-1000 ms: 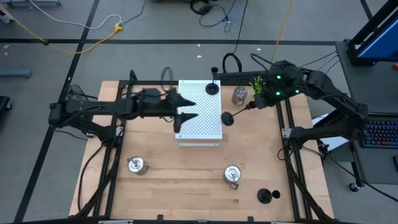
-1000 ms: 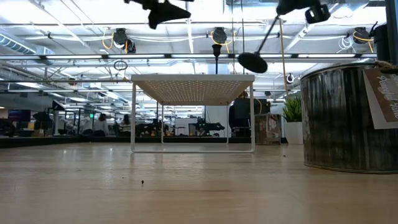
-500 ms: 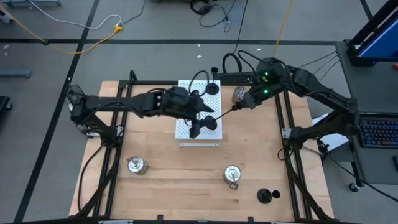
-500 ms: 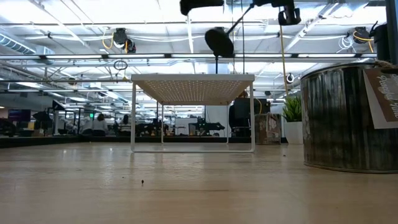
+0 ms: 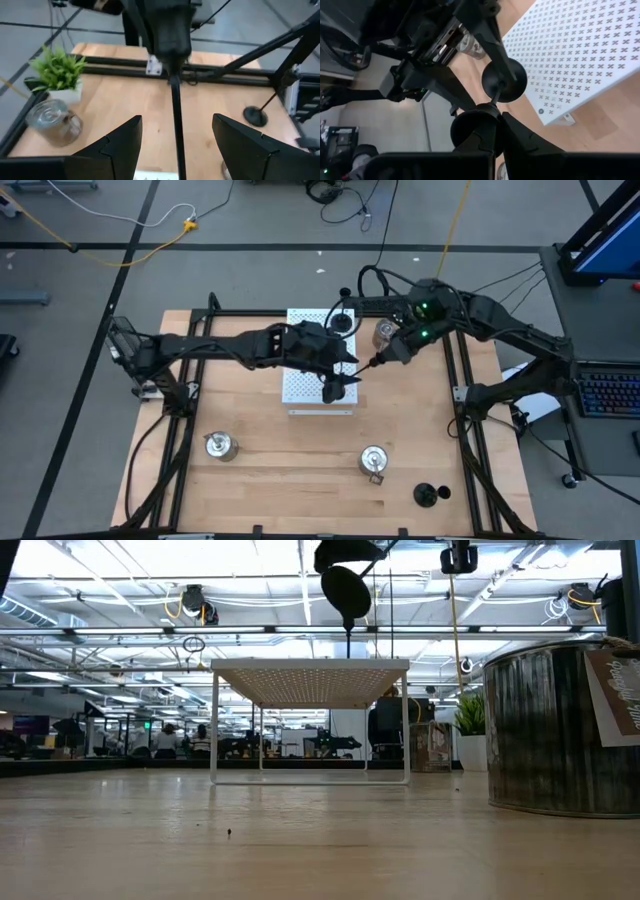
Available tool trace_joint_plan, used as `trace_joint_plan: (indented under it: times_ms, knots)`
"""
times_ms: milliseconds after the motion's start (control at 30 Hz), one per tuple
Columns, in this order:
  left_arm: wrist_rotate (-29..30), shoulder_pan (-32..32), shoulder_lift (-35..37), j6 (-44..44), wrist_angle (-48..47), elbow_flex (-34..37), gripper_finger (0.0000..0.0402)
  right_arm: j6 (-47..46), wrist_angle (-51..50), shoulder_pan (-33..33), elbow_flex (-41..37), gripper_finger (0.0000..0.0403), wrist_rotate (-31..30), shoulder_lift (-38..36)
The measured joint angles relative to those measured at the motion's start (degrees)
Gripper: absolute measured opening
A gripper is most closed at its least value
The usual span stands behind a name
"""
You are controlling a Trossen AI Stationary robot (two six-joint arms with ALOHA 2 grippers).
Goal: Pick & Place candle stick holders
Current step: Put the top black candle holder on the shelf aligned with the other black candle holder
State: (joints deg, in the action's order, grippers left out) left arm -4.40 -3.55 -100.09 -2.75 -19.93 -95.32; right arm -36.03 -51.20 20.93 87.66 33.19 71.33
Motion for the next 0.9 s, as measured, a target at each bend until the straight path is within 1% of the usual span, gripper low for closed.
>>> trace_joint_plan:
  times_ms: [200, 300, 400, 633, 900]
  knots:
    - [-0.61, 0.07, -1.04, -1.53, -0.4, -1.45, 0.0248, 0.73, 0.01, -1.26, 0.0, 0.0004, -0.12, -0.02]
    - [-0.62, 0.07, -1.04, -2.86, -0.37, -1.45, 0.0238, 0.74, 0.21, -1.62, 0.0, 0.0004, -0.19, -0.02]
    - [-0.64, 0.07, -1.04, -3.65, -0.13, -1.45, 0.0208, 0.94, 0.55, -1.94, 0.0, 0.0004, -0.31, -0.02]
    - [-0.64, 0.07, -1.04, -3.78, 0.56, -1.45, 0.0117, 1.37, 1.19, -1.97, 0.0, 0.0004, -0.35, -0.02]
    - [-1.73, 0.05, -1.01, -4.06, 0.56, -1.45, 0.0042, 1.69, 2.46, -1.97, 0.0, 0.0004, -0.42, -0.02]
